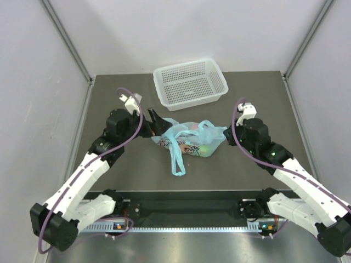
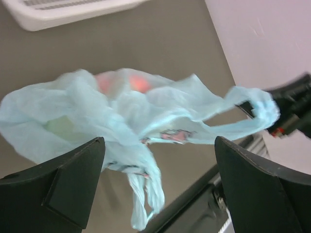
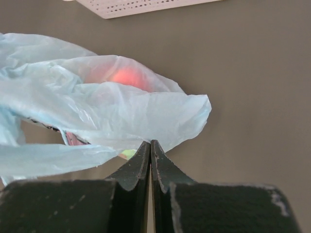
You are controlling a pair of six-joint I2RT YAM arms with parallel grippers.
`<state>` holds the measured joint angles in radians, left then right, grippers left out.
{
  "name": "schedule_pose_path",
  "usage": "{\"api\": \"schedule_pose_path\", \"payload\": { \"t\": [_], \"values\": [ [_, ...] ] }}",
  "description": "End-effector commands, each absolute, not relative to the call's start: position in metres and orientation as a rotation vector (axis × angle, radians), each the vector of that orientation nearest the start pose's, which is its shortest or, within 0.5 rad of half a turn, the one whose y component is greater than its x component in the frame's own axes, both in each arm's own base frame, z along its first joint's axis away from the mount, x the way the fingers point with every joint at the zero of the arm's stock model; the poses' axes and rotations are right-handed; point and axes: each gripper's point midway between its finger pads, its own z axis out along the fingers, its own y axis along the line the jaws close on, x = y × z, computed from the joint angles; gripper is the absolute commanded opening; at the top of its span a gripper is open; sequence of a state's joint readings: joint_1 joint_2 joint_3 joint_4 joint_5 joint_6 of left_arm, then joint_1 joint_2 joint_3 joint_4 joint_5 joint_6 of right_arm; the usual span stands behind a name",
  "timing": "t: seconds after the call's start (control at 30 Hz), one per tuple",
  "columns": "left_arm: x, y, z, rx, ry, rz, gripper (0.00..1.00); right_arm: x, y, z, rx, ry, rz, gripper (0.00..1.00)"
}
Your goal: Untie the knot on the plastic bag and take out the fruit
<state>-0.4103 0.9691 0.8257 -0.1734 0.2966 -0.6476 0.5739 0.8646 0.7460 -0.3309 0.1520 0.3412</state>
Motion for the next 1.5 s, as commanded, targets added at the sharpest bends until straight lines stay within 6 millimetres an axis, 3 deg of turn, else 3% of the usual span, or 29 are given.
{"api": "schedule_pose_path", "payload": {
  "t": [0.0, 0.07, 0.23, 0.33, 0.5, 0.63, 0.83, 0.93, 0.97, 1.0, 1.1, 1.23, 1.3, 1.33, 1.37, 1.47],
  "values": [
    [0.253, -0.218, 0.273, 0.137, 2.007, -0.916, 0.99, 0.267, 0.163, 0.213, -0.175, 1.990, 0.473, 0.00],
    [0.235, -0.221, 0.257, 0.197, 2.091, -0.863, 0.99, 0.266, 0.163, 0.215, -0.181, 1.992, 0.475, 0.01],
    [0.228, -0.205, 0.231, 0.148, 2.178, -0.659, 0.99, 0.267, 0.165, 0.215, -0.203, 1.997, 0.467, 0.03],
    [0.224, -0.207, 0.218, 0.125, 2.202, -0.604, 0.99, 0.268, 0.165, 0.213, -0.209, 2.003, 0.461, 0.03],
    [0.208, -0.230, 0.189, 0.158, 2.268, -0.519, 0.99, 0.268, 0.165, 0.211, -0.216, 2.010, 0.456, 0.03],
    [0.207, -0.236, 0.174, 0.157, 2.280, -0.422, 0.99, 0.268, 0.164, 0.209, -0.222, 2.016, 0.449, 0.04],
    [0.218, -0.217, 0.135, 0.122, 2.313, -0.180, 0.99, 0.268, 0.165, 0.207, -0.237, 2.020, 0.444, 0.04],
    [0.222, -0.219, 0.130, 0.126, 2.297, -0.169, 0.86, 0.268, 0.164, 0.204, -0.240, 2.024, 0.439, 0.04],
    [0.222, -0.220, 0.128, 0.141, 2.295, -0.174, 0.66, 0.268, 0.165, 0.203, -0.240, 2.026, 0.443, 0.04],
    [0.223, -0.223, 0.129, 0.148, 2.284, -0.192, 0.58, 0.268, 0.165, 0.203, -0.242, 2.026, 0.444, 0.03],
    [0.225, -0.235, 0.145, 0.150, 2.244, -0.292, 0.00, 0.267, 0.165, 0.201, -0.237, 2.031, 0.448, 0.02],
    [0.217, -0.253, 0.182, 0.143, 2.178, -0.514, 0.00, 0.267, 0.160, 0.195, -0.217, 2.041, 0.423, 0.01],
    [0.211, -0.261, 0.217, 0.093, 2.088, -0.699, 0.00, 0.267, 0.156, 0.194, -0.189, 2.040, 0.407, 0.00],
    [0.211, -0.261, 0.230, 0.064, 2.053, -0.762, 0.00, 0.268, 0.152, 0.191, -0.173, 2.043, 0.389, 0.00],
    [0.205, -0.261, 0.255, 0.026, 1.977, -0.887, 0.00, 0.268, 0.150, 0.191, -0.155, 2.041, 0.388, 0.00],
    [0.199, -0.244, 0.288, -0.076, 1.854, -1.006, 0.00, 0.267, 0.144, 0.188, -0.122, 2.041, 0.370, 0.00]
  ]
}}
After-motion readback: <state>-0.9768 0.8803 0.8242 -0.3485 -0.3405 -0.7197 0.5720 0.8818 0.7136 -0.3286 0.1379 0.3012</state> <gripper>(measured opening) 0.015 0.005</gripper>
